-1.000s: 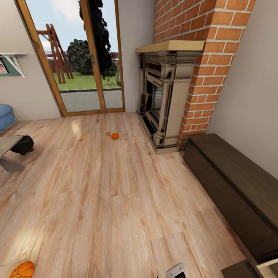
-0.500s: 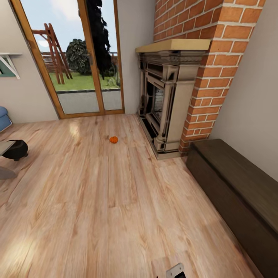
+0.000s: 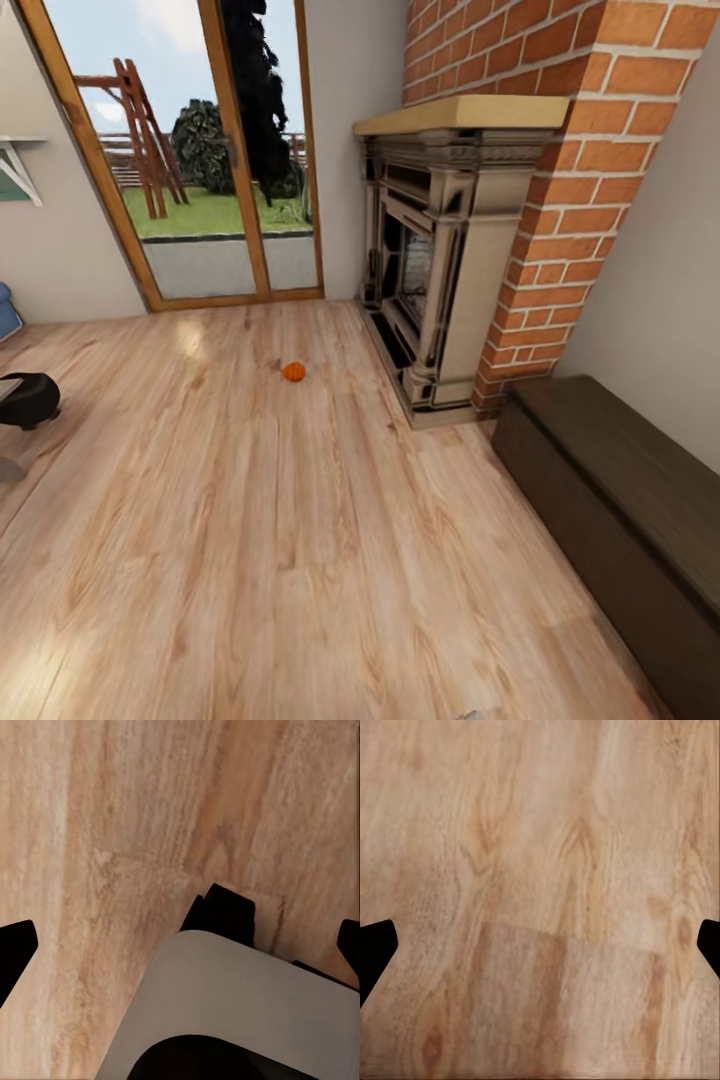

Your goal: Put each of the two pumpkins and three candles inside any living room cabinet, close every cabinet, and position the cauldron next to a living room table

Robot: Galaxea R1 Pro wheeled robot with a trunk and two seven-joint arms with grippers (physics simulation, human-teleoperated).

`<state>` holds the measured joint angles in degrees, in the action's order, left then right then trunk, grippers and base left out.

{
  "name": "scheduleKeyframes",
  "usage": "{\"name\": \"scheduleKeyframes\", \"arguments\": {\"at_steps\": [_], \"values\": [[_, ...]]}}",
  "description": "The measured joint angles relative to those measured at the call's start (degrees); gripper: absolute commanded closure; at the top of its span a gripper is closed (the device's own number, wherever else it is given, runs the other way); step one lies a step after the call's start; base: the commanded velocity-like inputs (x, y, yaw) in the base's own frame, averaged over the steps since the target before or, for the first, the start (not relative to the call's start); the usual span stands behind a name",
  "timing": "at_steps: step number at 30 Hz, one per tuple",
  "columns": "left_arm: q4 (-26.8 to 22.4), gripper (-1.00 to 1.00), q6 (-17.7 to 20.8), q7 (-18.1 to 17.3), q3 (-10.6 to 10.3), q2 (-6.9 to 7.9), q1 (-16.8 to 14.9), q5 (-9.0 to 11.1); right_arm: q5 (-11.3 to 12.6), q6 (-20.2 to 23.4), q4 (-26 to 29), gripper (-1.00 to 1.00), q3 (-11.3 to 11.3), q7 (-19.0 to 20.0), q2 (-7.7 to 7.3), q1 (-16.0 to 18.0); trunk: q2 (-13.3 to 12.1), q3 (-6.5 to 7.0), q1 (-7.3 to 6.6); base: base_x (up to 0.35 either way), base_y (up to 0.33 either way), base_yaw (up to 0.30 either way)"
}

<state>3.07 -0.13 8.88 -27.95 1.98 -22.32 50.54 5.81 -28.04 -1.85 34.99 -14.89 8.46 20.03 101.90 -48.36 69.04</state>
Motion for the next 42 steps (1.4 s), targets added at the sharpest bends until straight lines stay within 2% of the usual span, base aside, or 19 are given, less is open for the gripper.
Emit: {"name": "scheduleKeyframes", "arguments": {"at_steps": [6, 18, 25, 42], "values": [[0.00, -1.00, 0.03, 0.00, 0.00, -0.18, 0.00, 0.00, -0.16, 0.00, -0.15, -1.00, 0.01, 0.02, -0.41, -1.15, 0.00, -0.24, 0.00, 0.287, 0.000, 0.244], [0.00, -1.00, -0.04, 0.00, 0.00, -0.35, 0.00, 0.00, -0.27, 0.00, -0.11, -1.00, 0.07, -0.04, -0.63, -1.34, 0.00, -0.60, 0.00, 0.272, 0.000, 0.257], [0.00, -1.00, -0.14, 0.00, 0.00, -0.37, 0.00, 0.00, -0.19, 0.00, -0.08, -1.00, 0.00, -0.02, -1.00, -1.38, 0.00, -0.65, 0.00, 0.167, 0.000, 0.037], [0.00, -1.00, -0.31, 0.00, 0.00, -0.40, 0.00, 0.00, -0.19, 0.00, -0.08, -1.00, 0.02, 0.01, -1.07, -1.37, 0.00, -0.65, 0.00, 0.010, 0.000, 0.001]]}}
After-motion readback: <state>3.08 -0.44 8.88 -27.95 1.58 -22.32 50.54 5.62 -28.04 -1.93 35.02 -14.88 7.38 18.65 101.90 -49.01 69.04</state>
